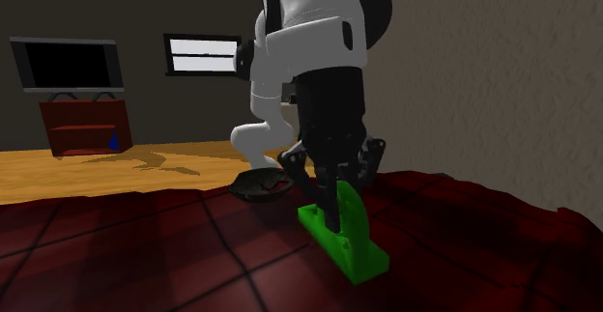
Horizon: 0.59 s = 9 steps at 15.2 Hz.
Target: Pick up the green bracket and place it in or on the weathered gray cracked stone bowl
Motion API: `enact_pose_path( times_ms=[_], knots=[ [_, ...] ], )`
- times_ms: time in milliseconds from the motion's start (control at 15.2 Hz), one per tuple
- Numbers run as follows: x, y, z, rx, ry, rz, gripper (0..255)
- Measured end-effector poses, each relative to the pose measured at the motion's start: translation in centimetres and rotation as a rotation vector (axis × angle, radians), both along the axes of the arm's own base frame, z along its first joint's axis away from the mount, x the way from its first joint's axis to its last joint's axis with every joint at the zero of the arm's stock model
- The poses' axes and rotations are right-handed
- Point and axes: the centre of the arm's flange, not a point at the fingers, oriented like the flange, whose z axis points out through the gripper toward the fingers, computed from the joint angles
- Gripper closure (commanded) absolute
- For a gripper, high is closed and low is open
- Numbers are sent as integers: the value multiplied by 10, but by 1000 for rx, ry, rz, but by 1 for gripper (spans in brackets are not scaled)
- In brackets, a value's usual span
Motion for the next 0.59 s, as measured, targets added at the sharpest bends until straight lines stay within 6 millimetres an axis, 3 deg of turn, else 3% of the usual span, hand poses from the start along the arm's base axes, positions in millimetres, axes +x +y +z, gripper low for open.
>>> enact_pose_path(
  times_ms=[528,594],
  knots=[
    [1,1,41,0,0,0,255],
    [-6,1,42,0,1,0,255]
  ],
)
